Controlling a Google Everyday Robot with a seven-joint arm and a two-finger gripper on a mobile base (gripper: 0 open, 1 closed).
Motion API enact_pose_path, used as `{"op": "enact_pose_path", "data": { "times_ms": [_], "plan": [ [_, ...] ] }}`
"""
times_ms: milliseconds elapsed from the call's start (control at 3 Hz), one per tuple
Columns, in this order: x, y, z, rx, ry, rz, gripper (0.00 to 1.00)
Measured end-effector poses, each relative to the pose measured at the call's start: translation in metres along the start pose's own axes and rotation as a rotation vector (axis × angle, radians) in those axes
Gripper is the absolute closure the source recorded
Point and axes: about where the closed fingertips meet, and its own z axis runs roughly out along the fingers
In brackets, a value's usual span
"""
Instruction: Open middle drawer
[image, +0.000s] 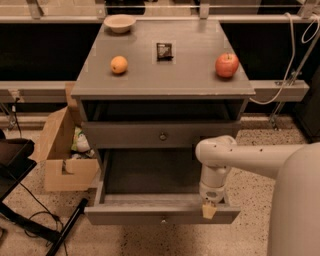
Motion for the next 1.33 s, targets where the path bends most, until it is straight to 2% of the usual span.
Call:
{"op": "enact_pose_path", "data": {
  "times_ms": [333,667,1000,1333],
  "plan": [
    [0.007,0.029,-0.002,-0.057,0.017,0.062,1.00],
    [0.006,0.029,-0.001,-0.052,0.019,0.052,0.74],
    [0.003,0.019,-0.004,0.048,0.031,-0.013,0.51],
    [0.000,0.010,-0.015,0.234,0.033,-0.128,0.28]
  ]
}}
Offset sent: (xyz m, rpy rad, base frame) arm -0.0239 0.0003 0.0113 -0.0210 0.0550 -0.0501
